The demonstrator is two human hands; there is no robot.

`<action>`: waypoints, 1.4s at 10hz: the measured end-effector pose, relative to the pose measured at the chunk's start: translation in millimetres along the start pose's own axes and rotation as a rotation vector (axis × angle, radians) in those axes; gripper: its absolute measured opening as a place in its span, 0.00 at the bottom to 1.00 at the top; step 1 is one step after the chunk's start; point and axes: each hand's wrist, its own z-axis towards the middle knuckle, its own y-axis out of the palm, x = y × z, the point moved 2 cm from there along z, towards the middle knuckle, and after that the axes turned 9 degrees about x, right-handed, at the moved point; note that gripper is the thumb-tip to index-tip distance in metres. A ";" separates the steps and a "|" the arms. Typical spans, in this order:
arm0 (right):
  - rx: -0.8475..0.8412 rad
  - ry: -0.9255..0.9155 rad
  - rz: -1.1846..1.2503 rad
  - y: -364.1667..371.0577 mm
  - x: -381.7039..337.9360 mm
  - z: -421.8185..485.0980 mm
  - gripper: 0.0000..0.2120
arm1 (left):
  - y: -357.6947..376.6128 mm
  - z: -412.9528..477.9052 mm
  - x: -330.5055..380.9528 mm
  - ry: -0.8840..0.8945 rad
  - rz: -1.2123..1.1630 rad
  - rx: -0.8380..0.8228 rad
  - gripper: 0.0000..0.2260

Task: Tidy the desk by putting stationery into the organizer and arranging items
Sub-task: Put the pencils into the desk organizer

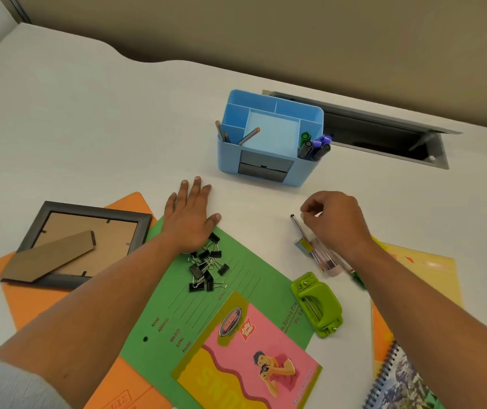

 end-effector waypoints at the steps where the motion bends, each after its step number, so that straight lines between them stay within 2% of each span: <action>1: -0.042 0.066 -0.136 12.5 2.6 2.8 0.04 | -0.6 -0.3 1.2 -0.001 -0.005 -0.004 0.30; 3: -0.082 0.099 -0.230 28.8 2.1 7.6 0.05 | -1.1 -0.3 2.3 -0.005 0.001 -0.013 0.30; 5: -0.043 0.069 -0.183 23.4 -6.5 7.6 0.08 | 0.1 -0.6 2.6 -0.001 0.005 -0.017 0.30; 7: 0.132 0.017 0.089 -17.1 -37.3 5.4 0.08 | 0.1 -1.0 2.0 0.004 -0.012 -0.001 0.30; 8: 0.187 0.039 0.281 -41.2 -54.3 -0.9 0.07 | -2.3 -0.1 2.4 -0.015 -0.046 -0.014 0.30; 9: 0.171 0.129 0.522 -57.3 -65.1 -8.7 0.08 | -17.5 -1.8 9.9 -0.050 -0.141 -0.011 0.29; 10: 0.108 0.242 0.742 -66.9 -69.9 -14.9 0.07 | -53.1 -16.0 36.0 -0.010 -0.509 0.023 0.24; 11: 0.049 0.327 0.894 -68.7 -70.6 -18.7 0.06 | -94.7 -35.2 64.6 -0.011 -1.002 0.015 0.26; 12: 0.013 0.402 1.010 -65.6 -71.9 -20.6 0.06 | -123.9 -41.8 75.1 -0.018 -1.079 0.133 0.17; 13: -0.023 0.452 1.143 -61.2 -73.5 -21.6 0.06 | -142.5 -37.8 73.7 -0.008 -1.025 0.215 0.09; 14: -0.045 0.479 1.257 -58.1 -75.5 -22.7 0.06 | -160.4 -36.0 76.2 0.067 -0.897 0.272 0.09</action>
